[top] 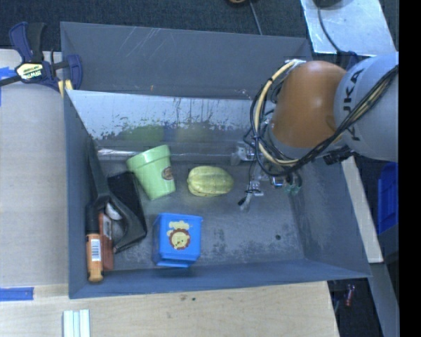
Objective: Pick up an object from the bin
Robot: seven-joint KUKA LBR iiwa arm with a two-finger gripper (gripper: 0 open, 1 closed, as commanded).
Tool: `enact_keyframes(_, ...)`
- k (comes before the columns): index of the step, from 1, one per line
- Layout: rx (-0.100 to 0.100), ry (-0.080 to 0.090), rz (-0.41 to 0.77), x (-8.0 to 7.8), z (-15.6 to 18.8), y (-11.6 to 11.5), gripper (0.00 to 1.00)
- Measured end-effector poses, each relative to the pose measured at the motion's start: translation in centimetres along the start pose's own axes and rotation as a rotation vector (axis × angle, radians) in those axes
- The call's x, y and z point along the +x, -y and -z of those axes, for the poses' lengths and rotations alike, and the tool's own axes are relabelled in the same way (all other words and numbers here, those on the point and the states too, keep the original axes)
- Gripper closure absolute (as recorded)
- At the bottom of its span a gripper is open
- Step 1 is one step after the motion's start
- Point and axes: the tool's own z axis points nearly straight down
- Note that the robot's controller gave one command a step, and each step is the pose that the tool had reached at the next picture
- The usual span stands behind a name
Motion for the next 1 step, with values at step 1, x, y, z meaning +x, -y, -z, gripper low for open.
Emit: enact_keyframes(1,0.003,0.008,0.061,-0.29,-0.04,-1.73,0.00)
